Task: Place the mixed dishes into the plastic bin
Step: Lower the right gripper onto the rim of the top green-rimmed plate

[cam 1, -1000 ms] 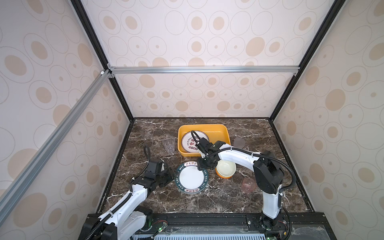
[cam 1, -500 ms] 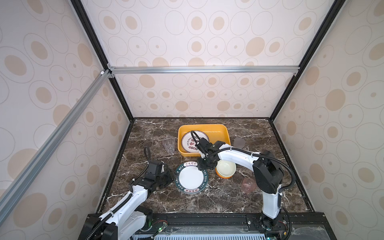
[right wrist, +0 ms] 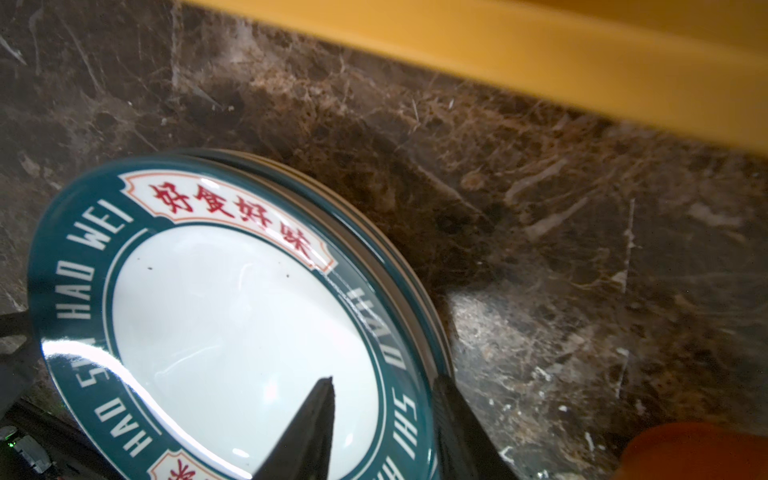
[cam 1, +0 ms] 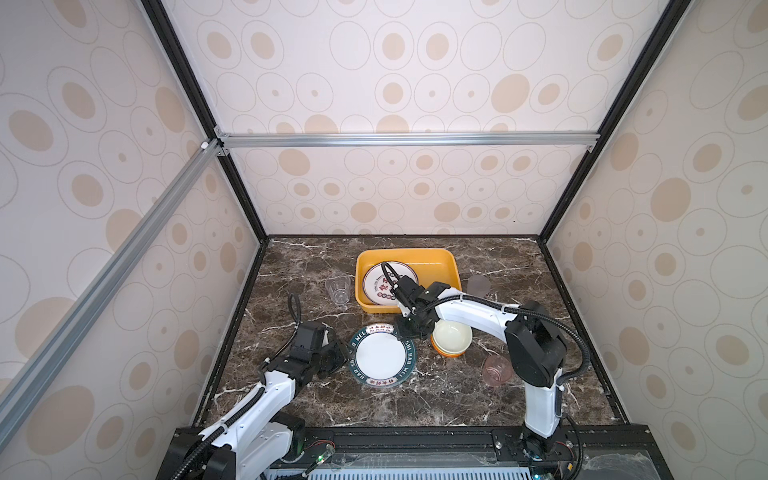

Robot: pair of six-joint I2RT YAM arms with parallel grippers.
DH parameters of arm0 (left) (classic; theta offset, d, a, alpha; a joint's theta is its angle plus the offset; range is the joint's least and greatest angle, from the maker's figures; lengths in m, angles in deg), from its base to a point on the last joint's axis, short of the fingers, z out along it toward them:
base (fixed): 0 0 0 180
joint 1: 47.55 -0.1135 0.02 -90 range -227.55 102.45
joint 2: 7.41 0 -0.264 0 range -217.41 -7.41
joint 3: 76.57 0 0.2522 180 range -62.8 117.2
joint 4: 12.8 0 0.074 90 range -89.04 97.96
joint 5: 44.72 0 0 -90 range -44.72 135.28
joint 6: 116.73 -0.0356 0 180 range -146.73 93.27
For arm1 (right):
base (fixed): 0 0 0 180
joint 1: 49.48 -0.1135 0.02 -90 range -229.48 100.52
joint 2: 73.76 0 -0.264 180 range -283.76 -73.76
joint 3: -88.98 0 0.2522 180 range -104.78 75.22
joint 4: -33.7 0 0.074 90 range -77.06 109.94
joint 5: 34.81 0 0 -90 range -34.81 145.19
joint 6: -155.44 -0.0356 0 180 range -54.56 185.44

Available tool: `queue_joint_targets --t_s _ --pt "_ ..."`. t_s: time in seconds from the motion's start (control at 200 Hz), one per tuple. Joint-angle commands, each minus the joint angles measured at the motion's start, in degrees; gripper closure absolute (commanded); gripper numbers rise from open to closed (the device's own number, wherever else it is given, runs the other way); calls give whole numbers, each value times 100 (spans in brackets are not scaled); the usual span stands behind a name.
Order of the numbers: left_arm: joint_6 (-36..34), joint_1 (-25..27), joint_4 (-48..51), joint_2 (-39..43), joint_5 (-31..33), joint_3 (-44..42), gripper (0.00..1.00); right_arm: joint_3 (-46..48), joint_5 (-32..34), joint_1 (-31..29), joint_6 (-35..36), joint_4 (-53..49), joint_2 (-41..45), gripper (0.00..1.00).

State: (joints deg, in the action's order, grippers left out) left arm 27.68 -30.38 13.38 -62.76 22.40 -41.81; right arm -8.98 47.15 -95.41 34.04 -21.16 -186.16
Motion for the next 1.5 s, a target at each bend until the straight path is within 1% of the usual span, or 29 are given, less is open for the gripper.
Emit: queue_joint_targets --t_s 0.0,0.69,0.97,1.295,1.496 --pt "41 41 -67 19 24 10 49 -20 -133 -64 21 -6 -98 59" --pt "45 34 -73 -2 32 -24 52 -12 -374 -69 -23 137 -223 61" --pt "52 41 -58 11 30 -51 54 -12 -474 -73 -33 208 -255 68" --pt "36 41 -56 14 34 -60 65 -26 -523 -66 -25 234 -293 74" --pt "30 33 -39 59 41 -18 76 -40 -533 -69 -27 234 -296 75"
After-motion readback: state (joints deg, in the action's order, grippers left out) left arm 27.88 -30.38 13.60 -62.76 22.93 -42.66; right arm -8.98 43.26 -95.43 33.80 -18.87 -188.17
